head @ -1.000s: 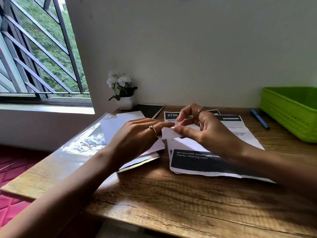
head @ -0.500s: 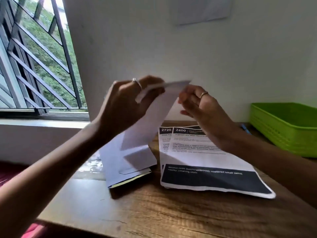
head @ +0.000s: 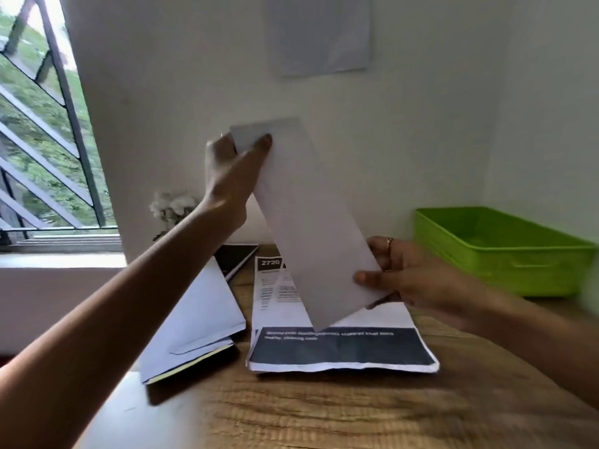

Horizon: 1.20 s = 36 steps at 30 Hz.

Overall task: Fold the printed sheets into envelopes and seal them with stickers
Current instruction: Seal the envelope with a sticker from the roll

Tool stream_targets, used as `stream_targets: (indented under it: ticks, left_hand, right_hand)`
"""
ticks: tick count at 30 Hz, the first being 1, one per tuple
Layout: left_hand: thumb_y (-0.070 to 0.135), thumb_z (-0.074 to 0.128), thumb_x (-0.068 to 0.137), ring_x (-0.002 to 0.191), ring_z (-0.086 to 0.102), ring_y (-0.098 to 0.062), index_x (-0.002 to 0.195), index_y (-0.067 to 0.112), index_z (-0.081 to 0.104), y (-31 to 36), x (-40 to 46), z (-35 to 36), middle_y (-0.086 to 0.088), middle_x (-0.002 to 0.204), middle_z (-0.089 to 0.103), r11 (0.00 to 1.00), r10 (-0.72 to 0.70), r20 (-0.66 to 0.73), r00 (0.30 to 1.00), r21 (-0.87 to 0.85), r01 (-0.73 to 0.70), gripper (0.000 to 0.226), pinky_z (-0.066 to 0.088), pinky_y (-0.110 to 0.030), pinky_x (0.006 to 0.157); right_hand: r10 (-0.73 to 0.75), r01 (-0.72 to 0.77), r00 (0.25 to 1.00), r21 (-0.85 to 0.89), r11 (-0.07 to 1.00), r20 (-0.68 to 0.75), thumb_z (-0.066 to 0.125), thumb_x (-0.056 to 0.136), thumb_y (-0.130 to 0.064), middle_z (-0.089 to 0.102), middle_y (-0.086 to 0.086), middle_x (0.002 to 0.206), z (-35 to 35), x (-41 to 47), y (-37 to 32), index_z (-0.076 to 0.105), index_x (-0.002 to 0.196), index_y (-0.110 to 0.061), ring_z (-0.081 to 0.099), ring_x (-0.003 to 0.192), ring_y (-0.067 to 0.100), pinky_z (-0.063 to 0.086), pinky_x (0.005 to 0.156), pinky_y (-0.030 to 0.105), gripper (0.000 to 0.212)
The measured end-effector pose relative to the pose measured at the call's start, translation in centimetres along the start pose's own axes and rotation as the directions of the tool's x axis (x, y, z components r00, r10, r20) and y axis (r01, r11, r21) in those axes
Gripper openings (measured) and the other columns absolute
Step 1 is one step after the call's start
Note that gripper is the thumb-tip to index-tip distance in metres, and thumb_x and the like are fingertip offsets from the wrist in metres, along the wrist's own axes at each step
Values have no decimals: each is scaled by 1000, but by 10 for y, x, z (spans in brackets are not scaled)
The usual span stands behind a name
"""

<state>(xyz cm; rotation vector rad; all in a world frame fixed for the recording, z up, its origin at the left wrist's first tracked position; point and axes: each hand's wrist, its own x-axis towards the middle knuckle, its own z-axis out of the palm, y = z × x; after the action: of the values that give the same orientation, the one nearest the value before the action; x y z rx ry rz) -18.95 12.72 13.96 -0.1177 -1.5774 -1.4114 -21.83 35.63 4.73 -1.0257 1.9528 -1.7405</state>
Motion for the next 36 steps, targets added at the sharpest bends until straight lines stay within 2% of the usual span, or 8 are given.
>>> stream_targets:
  ticks: [3,5,8,12,18,25,29,36]
  left_hand:
    - [21,72,80,83,64,-10,141,18,27,-30,-21,9,1,104,61,951,-307,123,944,3,309,76,54,-23,54]
    - [26,78,72,95,63,-12,146,35,-3,-51,-42,11,0,118,57,932,-363,266,893,91,352,110,55,-23,62]
    - [43,81,64,104,60,-11,145,46,5,-71,-81,9,0,125,55,918,-390,556,734,296,264,111,53,-28,87]
    - [81,54,56,137,32,-19,141,53,8,-84,-116,9,5,153,26,713,-567,692,446,684,-156,101,24,-39,114]
    - [83,37,60,145,-1,-25,144,51,2,-72,-131,13,6,158,-5,515,-673,601,432,799,-309,96,8,-54,116]
    - [95,26,54,143,-17,-23,143,52,3,-73,-131,8,3,157,-15,416,-730,529,434,847,-332,101,-5,-53,115]
    - [103,16,34,142,-17,-30,138,60,5,-75,-132,10,-3,157,-12,338,-752,466,466,880,-334,113,-3,-58,113]
    - [102,3,27,137,-29,-28,135,61,-4,-73,-131,14,5,150,-31,288,-756,487,437,848,-446,116,-7,-61,109]
  right_hand:
    - [59,-60,997,-35,998,-53,62,81,3,70,17,105,-16,-18,6,55,121,-13,69,93,29,58,78,40,43]
    - [117,-124,988,-59,991,-106,63,80,4,70,21,102,-26,-25,10,51,123,-9,70,84,25,57,76,38,47]
    - [217,-226,961,-34,974,-174,63,80,6,70,15,101,-34,-36,19,50,125,-8,69,78,18,58,67,29,48]
    - [275,-306,938,-131,943,-213,66,80,4,69,0,104,-32,-53,30,52,124,-9,68,85,7,55,69,15,48]
    - [249,-347,926,-380,858,-284,77,75,-19,67,-1,106,-27,-69,37,54,129,-21,67,95,16,51,93,33,59]
    - [135,-290,952,-666,688,-275,74,77,-33,62,-16,104,-29,-84,21,66,110,-34,57,91,-3,46,79,13,34]
    - [-18,-307,937,-849,430,-348,71,80,-35,51,-11,130,-43,-98,9,60,117,-34,45,120,7,33,103,25,39]
    - [67,-545,835,-802,244,-547,72,78,-33,48,2,135,-84,-147,-1,54,126,-29,42,126,23,34,103,34,51]
